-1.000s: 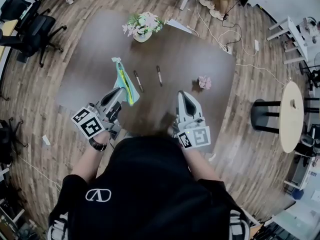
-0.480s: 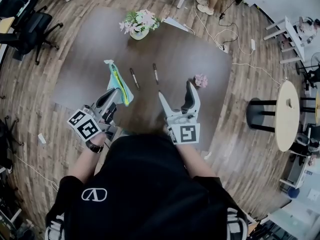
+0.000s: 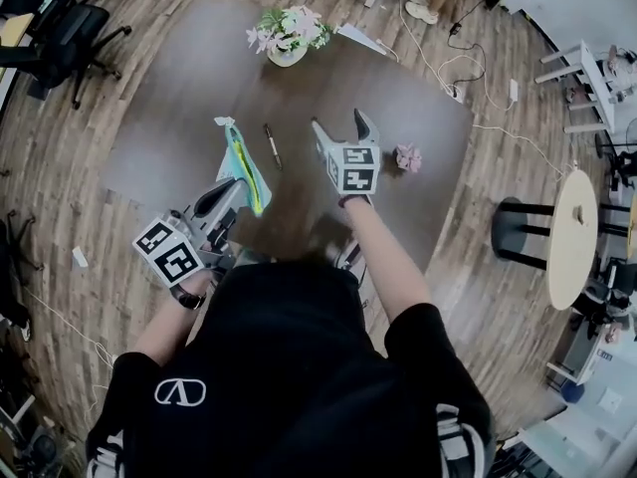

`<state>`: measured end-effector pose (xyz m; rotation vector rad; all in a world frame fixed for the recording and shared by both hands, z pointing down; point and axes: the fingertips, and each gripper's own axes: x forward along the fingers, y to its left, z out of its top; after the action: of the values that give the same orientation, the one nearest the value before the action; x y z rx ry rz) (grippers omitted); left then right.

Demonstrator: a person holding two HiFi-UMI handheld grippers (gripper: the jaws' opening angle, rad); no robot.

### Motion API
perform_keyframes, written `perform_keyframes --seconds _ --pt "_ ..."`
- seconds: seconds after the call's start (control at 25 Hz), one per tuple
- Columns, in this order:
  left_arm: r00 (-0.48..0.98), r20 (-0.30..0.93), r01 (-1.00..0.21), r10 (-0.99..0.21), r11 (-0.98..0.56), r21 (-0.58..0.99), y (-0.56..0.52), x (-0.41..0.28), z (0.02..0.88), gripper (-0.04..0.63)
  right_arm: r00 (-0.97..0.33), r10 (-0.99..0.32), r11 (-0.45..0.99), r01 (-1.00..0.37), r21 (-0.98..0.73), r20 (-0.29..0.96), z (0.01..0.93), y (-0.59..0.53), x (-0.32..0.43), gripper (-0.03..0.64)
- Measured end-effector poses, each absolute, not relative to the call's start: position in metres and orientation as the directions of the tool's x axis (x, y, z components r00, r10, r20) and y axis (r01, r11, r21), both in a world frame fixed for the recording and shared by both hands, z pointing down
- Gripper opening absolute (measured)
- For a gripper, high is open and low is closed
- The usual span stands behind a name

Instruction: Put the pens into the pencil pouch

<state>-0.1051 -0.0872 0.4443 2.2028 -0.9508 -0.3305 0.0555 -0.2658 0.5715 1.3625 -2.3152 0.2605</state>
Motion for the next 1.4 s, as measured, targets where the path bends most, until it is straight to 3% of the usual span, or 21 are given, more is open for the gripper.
perform_keyframes --seconds 0.28,0.56,0.76,0.84,1.12,1.4 --pt "0.665 0.079 -0.565 -0.743 -0.431 0.704 -0.087 -0.118 0.458 0.008 -0.351 -0.552 0.511 -0.859 -0.026 0.756 0.698 -0.311 0.048 0.369" --pt "0.636 0.112 -0.579 -0.763 -0.377 0.723 -0.088 -0.130 0.476 0.009 -0.309 -0.246 0.468 -0.868 -0.166 0.919 0.795 -0.303 0.046 0.296" --pt "0.629 0.125 -0.579 -0.767 -0.356 0.733 -0.087 -0.130 0.485 0.009 -0.238 -0.111 0.444 -0.880 -0.166 0.965 0.828 -0.299 0.054 0.185" --pt "0.628 0.129 -0.579 -0.767 -0.351 0.735 -0.087 -0.130 0.487 0.009 -0.222 -0.085 0.441 -0.882 -0.163 0.971 0.833 -0.297 0.057 0.047" --pt "0.629 0.122 -0.575 -0.768 -0.354 0.738 -0.086 -0.128 0.485 0.009 -0.268 -0.110 0.427 -0.882 -0.198 0.957 0.823 -0.297 0.056 0.040" --pt "0.662 0.100 -0.567 -0.743 -0.408 0.716 -0.090 -0.115 0.475 0.009 -0.441 -0.416 0.521 -0.832 -0.189 0.796 0.700 -0.322 0.042 0.038"
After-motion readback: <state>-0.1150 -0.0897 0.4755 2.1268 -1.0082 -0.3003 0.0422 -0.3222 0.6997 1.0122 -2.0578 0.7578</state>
